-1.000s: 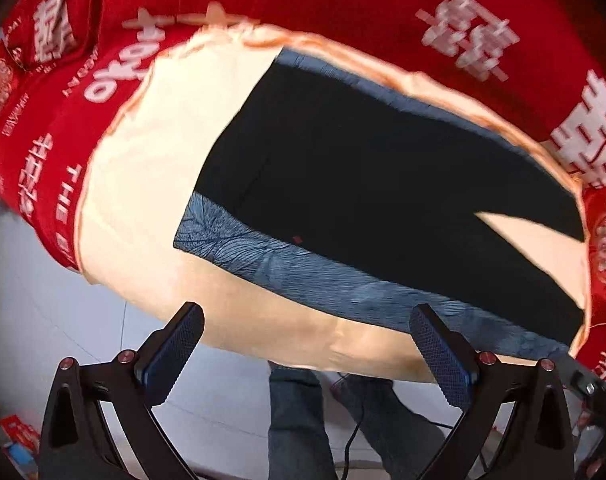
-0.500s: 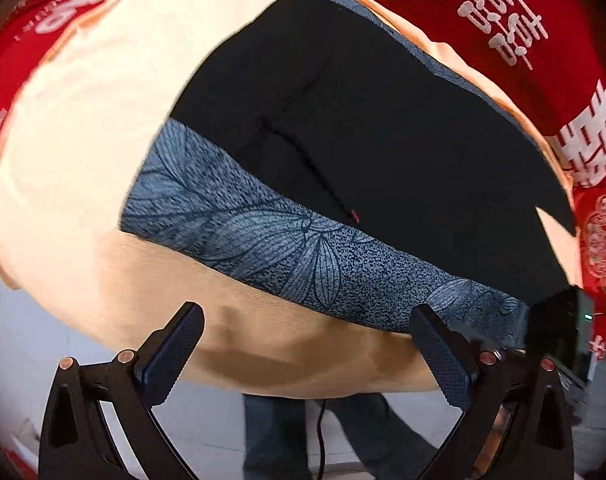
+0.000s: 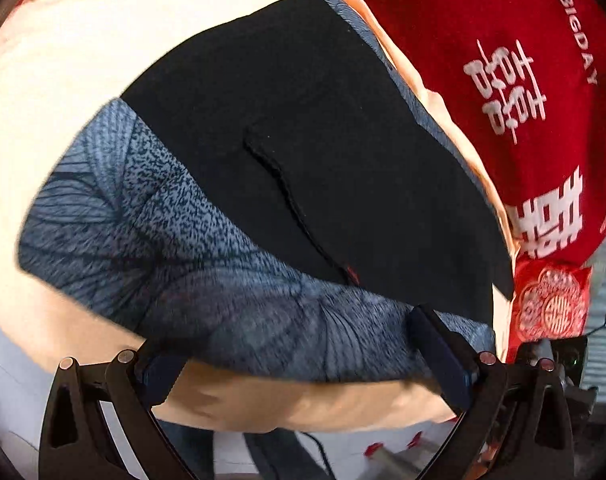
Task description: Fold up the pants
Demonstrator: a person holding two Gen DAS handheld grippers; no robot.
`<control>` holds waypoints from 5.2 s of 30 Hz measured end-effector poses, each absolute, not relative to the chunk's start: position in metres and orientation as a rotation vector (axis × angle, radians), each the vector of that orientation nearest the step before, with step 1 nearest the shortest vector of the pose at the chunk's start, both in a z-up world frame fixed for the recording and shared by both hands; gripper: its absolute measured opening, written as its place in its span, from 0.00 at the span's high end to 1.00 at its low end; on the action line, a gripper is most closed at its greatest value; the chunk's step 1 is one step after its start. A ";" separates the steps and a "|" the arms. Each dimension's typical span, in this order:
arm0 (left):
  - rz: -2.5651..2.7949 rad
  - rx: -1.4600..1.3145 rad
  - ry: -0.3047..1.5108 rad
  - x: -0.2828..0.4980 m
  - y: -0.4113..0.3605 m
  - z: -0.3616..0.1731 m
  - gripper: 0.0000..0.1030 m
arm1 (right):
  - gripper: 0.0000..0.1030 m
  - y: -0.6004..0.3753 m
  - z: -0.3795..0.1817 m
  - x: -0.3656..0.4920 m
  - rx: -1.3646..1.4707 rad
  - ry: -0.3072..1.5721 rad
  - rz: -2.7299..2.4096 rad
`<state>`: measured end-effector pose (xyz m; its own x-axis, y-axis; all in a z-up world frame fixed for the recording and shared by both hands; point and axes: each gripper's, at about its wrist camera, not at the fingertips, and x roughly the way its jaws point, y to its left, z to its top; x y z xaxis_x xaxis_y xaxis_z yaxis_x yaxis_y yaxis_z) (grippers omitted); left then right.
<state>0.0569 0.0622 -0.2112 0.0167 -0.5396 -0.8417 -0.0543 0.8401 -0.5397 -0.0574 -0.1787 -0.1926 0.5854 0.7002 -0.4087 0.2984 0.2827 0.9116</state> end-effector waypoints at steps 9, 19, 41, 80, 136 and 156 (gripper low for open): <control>-0.357 -0.446 1.444 0.076 0.073 -0.207 0.62 | 0.39 -0.189 -0.217 -0.082 1.353 1.003 0.266; -0.491 -0.380 1.432 0.092 0.057 -0.182 0.62 | 0.39 -0.204 -0.290 -0.136 1.725 0.838 0.209; -0.545 -0.326 1.450 0.103 0.056 -0.167 0.62 | 0.39 -0.214 -0.294 -0.149 1.791 0.673 0.091; -0.195 -0.215 1.323 0.293 -0.031 -0.209 0.56 | 0.88 -0.390 -0.254 0.185 0.981 1.455 0.202; -0.578 0.323 1.397 0.048 -0.197 -0.162 0.29 | 0.57 -0.406 -0.146 -0.110 0.850 1.344 -0.167; -0.914 0.370 1.478 -0.042 -0.318 -0.191 0.29 | 0.56 -0.419 -0.186 -0.308 0.981 1.301 -0.514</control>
<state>-0.0415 -0.3182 -0.1908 -0.1521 -0.2951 -0.9433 0.7122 0.6291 -0.3116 -0.3083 -0.4190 -0.1865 0.2376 0.1994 -0.9507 0.7953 0.5220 0.3082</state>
